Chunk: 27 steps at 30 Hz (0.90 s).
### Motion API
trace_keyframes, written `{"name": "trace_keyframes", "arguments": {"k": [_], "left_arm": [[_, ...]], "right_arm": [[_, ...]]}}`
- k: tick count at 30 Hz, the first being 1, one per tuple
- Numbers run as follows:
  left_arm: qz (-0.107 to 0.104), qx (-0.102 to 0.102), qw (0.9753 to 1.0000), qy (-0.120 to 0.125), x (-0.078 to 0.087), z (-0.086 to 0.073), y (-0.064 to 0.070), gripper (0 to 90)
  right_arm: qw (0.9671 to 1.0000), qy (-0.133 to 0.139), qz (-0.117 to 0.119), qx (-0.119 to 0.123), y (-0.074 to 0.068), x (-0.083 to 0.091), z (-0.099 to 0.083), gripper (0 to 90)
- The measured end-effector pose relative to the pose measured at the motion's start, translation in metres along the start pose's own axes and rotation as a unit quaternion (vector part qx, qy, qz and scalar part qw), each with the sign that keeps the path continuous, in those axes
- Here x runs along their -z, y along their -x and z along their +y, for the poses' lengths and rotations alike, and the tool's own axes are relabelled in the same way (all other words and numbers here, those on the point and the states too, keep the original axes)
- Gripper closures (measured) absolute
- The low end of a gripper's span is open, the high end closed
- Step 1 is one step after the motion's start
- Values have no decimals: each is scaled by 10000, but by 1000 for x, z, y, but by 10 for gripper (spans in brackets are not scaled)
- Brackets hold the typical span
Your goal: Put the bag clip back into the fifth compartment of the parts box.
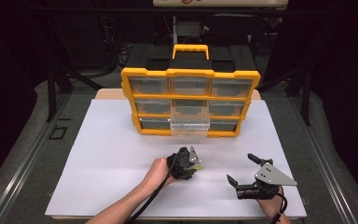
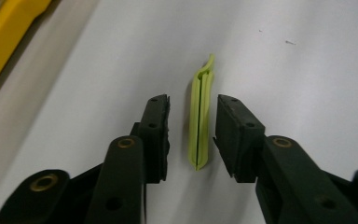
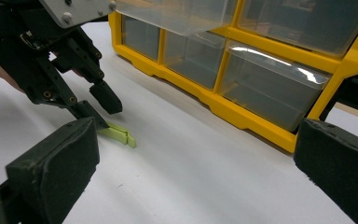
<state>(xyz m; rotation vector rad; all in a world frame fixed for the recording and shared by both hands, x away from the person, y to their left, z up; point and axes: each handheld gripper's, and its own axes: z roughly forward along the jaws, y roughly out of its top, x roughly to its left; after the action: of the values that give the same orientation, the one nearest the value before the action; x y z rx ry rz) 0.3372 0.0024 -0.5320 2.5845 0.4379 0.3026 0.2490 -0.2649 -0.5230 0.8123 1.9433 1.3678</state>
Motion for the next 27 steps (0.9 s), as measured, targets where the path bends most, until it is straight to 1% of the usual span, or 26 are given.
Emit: {"name": "trace_keyframes", "arguments": {"k": [1,2,7,12,18,20,22,23,27], "left_arm": [[0,0,10000,0,0,0,0,678],[-69,-1,10000,-48,-1,1,-1,693],[-146,1,9997,-171,-4,3,-1,738],[-220,39,9995,-234,-6,3,-3,785],[-269,18,9991,-325,-7,5,-5,790],[-344,37,9987,-378,-7,6,-6,791],[-373,43,9984,-419,-8,7,-7,794],[-368,-11,9983,-456,-8,9,-7,796],[-368,-82,9981,-481,-8,12,-8,804]], "right_arm": [[10000,0,0,0,0,0,0,0],[10000,-7,4,-8,0,0,0,0],[10000,-28,2,8,0,-1,0,0],[10000,-40,13,11,0,-1,0,0],[10000,-29,35,22,0,0,0,0],[10000,-39,41,5,-1,0,0,0],[10000,-41,44,9,-1,0,0,0],[10000,-45,43,6,-1,0,0,0],[10000,-61,45,14,0,-1,-1,0]]}}
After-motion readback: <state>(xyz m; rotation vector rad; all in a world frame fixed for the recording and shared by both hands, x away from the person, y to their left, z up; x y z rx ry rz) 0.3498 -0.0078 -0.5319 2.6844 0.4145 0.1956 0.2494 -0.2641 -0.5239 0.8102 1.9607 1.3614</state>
